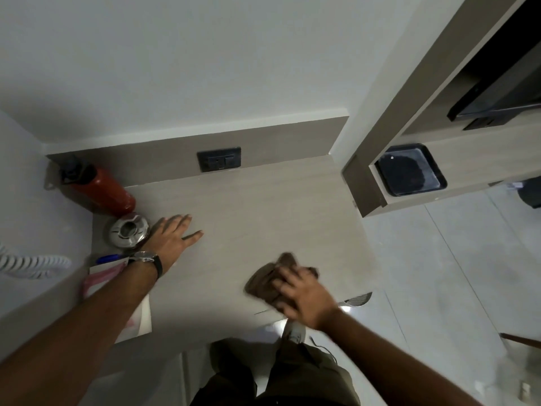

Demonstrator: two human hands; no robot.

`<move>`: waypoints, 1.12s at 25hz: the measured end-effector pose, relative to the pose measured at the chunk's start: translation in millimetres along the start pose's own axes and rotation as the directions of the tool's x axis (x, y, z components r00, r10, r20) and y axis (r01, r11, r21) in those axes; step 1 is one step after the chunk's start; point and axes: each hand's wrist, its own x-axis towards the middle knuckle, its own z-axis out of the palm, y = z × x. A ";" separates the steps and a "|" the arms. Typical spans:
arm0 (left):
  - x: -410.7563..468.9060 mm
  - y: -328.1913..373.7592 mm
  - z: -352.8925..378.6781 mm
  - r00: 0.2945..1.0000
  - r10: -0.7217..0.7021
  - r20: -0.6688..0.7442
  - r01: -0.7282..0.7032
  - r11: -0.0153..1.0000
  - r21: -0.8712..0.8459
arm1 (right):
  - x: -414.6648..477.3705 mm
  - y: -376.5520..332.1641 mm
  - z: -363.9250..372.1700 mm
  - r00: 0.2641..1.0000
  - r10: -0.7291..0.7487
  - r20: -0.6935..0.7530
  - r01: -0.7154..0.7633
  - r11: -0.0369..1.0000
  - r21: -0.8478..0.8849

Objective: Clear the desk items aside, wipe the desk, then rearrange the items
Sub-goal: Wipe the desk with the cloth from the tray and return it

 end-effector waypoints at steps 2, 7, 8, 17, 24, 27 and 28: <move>-2.3 -4.0 5.9 0.999 0.001 0.033 0.001 0.997 -0.077 | -19.2 42.2 -6.3 0.954 0.291 -0.067 -0.285 0.955 0.084; -9.2 24.7 17.5 0.994 -0.068 0.085 0.094 0.930 -0.356 | -36.0 57.5 -2.5 0.675 0.730 -0.104 -0.679 0.670 0.300; -9.5 33.0 18.5 0.991 -0.092 0.095 0.121 0.920 -0.374 | -30.9 43.0 0.5 0.627 0.772 -0.104 -0.710 0.622 0.331; -9.2 15.2 3.1 0.988 -0.050 0.148 0.127 0.804 -0.581 | 37.0 -123.4 18.6 0.988 0.131 -0.078 -0.112 0.971 0.211; -0.2 -28.4 -19.2 0.979 -0.051 0.198 0.185 0.630 -0.754 | 140.3 -167.8 -46.5 0.999 -0.015 -0.049 0.020 0.996 0.090; -3.1 -42.4 -29.9 0.968 -0.220 0.117 0.230 0.608 -0.760 | 138.4 -170.4 -48.2 0.983 -0.180 -0.030 0.180 0.983 0.019; -6.6 -44.0 -31.8 0.955 -0.288 0.069 0.236 0.602 -0.763 | 129.6 -166.7 -41.8 0.943 -0.333 -0.008 0.332 0.942 -0.049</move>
